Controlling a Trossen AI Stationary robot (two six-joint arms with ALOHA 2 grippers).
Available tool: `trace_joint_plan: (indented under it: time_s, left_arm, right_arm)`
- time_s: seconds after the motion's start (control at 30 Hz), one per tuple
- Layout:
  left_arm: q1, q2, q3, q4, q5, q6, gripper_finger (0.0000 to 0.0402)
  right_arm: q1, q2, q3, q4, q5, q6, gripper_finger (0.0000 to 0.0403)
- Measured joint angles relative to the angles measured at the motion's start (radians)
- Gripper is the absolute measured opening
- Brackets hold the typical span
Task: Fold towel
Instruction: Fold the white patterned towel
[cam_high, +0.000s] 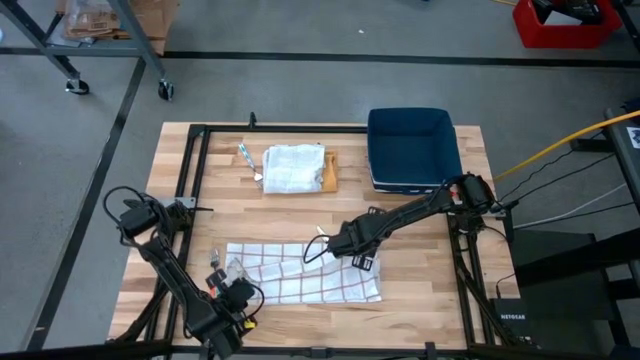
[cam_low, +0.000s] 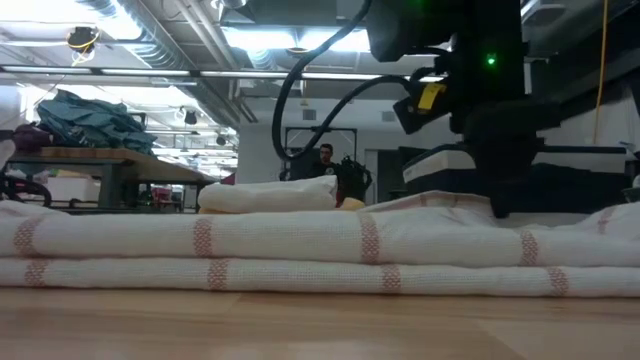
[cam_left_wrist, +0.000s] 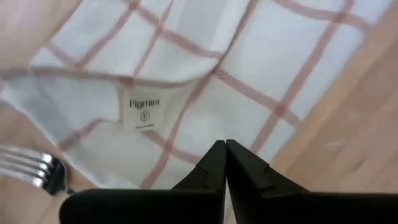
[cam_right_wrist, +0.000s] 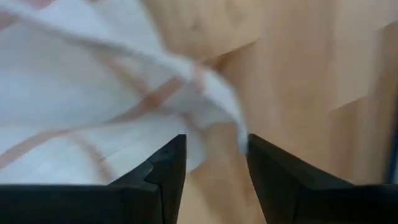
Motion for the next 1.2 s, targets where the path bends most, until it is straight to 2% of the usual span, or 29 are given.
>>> trace_joint_plan:
  time_s: [0.2,0.3,0.4,0.6,1.0,1.1,1.2]
  left_arm:
    - [0.001,-0.045,0.001,0.000,-0.005,0.135,0.0004]
    - [0.001,-0.046,0.001,0.000,-0.006,0.252,0.0004]
    - [0.002,-0.046,0.001,-0.002,-0.007,0.372,0.0004]
    - [0.033,-0.046,0.001,-0.030,-0.007,0.520,0.0004]
    - [0.169,-0.045,0.001,-0.039,0.014,0.696,0.0004]
    - [0.193,-0.045,0.001,-0.049,0.054,0.774,0.0005]
    - [0.218,-0.045,0.001,-0.078,0.114,0.790,0.0028]
  right_arm:
    - [0.000,0.000,0.000,0.000,-0.209,0.060,0.0167]
    - [0.001,0.000,0.000,0.004,-0.258,0.081,0.0167]
    - [0.000,0.000,0.000,0.013,-0.261,0.086,0.0167]
    - [0.000,0.000,0.000,0.067,-0.259,0.084,0.0167]
    - [0.000,0.000,0.000,0.133,-0.257,0.077,0.0167]
    - [0.000,0.000,0.000,0.131,-0.257,0.077,0.0167]
    - [0.000,0.000,0.000,0.131,-0.256,0.077,0.0167]
